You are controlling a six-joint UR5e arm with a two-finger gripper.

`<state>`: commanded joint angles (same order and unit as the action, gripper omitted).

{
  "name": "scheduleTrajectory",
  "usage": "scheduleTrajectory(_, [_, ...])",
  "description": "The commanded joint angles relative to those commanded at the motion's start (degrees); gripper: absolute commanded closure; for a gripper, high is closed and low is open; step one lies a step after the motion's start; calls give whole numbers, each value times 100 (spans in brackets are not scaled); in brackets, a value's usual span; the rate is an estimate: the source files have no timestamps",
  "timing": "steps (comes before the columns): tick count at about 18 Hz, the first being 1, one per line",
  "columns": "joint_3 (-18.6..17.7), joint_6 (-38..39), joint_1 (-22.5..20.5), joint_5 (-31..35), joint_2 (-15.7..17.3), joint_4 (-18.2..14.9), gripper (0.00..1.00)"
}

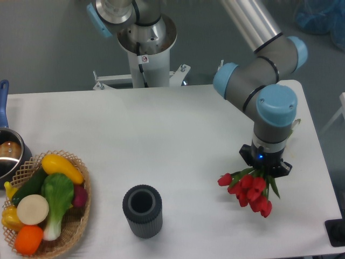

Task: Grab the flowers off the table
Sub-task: 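Lift the grasped tulip bouquet up off the table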

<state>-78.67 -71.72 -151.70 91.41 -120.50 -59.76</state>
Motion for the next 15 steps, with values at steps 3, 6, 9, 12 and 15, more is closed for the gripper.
scheduleTrajectory(3, [149, 0, -9, -62, 17, -236, 100])
scheduleTrajectory(6, [474, 0, -18, -53, 53, -711, 100])
scheduleTrajectory(9, [703, -35, -17, -27, 53, -1071, 100])
scheduleTrajectory(12, [966, -53, -26, -18, 53, -1440, 100])
scheduleTrajectory(15, [1020, -53, -70, -9, 53, -1600, 100])
